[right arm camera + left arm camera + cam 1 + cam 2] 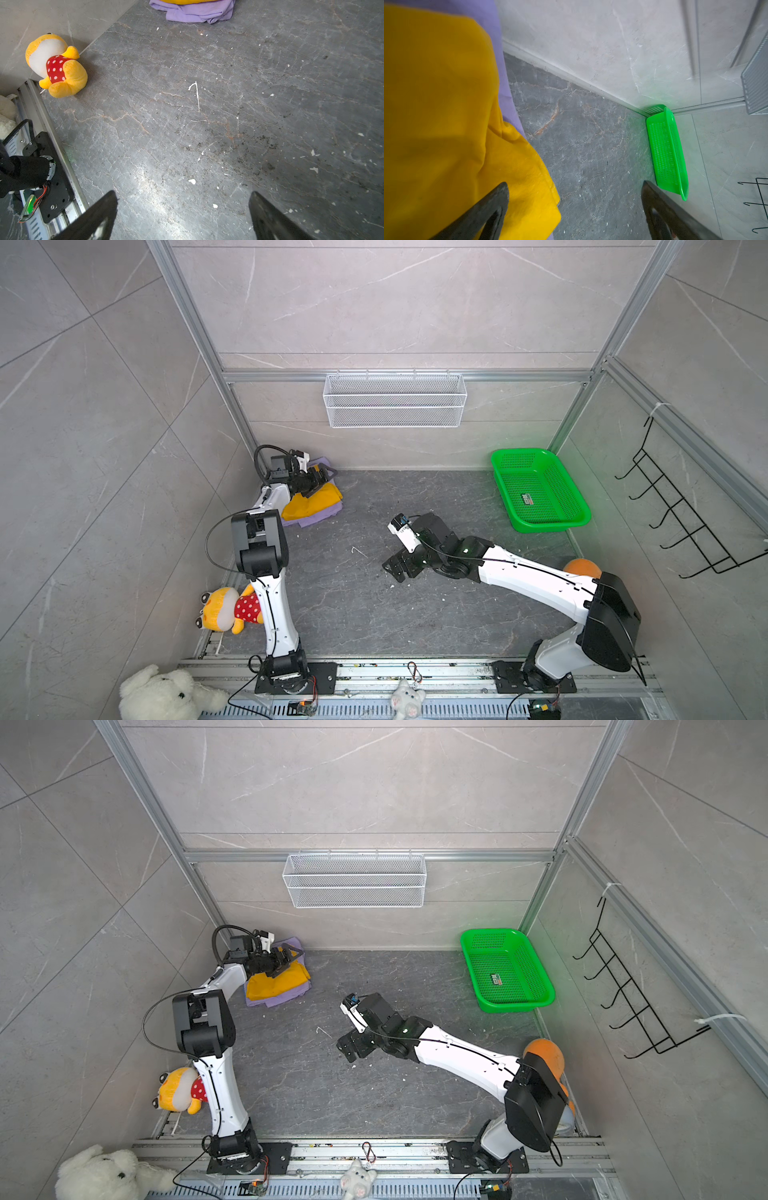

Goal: Fold and stack t-shirts
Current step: Smooth out the T-shirt at the top-center of the table.

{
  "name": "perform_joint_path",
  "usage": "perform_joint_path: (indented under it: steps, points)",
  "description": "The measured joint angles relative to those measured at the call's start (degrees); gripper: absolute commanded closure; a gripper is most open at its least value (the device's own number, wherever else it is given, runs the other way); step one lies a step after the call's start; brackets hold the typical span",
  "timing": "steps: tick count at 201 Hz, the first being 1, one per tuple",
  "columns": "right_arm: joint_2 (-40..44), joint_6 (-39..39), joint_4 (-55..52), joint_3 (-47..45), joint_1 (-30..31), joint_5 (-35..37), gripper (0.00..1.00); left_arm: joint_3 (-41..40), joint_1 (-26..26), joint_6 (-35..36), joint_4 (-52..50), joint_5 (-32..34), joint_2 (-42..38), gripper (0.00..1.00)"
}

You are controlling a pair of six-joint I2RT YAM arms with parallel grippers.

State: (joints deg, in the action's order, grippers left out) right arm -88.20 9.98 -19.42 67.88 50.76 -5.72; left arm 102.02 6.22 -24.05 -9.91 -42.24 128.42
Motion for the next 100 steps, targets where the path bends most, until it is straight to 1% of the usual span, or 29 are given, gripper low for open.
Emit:
perform_joint_path:
  steps: [35,63,100]
  points:
    - [0.07,0.50,0.00,-0.09,0.00,0.00,0.01,-7.28,-1.99,-1.73,6.47,-2.21,0.33,0.00]
    - [0.17,0.50,0.00,-0.09,0.00,0.00,0.01,-10.95,-3.74,-2.45,11.32,-4.59,0.20,0.00]
    - [0.61,0.50,0.00,-0.20,0.00,0.17,0.01,-15.58,-5.73,-2.45,12.68,-5.11,-2.43,0.00]
